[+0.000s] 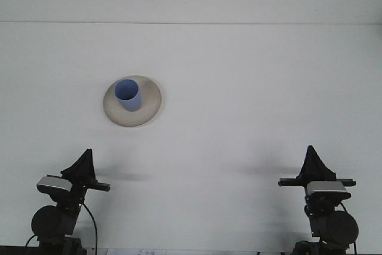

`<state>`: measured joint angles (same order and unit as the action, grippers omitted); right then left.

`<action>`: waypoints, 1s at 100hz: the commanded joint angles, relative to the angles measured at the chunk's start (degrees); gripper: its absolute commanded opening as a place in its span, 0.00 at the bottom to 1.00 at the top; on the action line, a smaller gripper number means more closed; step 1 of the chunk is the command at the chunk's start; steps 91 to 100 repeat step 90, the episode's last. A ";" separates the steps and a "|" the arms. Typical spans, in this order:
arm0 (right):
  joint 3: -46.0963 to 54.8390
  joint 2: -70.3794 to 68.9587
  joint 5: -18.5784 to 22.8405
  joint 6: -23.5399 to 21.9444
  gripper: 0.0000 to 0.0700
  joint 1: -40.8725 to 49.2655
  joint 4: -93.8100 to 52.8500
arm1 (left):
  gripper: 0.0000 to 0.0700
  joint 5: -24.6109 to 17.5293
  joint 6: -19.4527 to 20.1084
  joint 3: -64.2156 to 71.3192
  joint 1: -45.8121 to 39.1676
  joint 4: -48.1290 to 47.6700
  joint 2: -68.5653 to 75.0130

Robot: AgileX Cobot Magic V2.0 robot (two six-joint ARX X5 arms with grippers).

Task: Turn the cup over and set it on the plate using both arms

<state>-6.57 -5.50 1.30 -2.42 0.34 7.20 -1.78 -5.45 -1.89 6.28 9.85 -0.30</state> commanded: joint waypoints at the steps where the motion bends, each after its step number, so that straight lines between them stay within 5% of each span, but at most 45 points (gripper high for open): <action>1: 1.64 1.97 -0.04 -0.57 0.00 0.02 1.36 | 0.02 -0.20 -0.17 1.09 0.07 0.57 0.13; 100: 5.84 5.44 0.11 -0.57 0.00 -0.02 3.21 | 0.02 -0.20 -0.17 1.07 0.07 0.55 0.11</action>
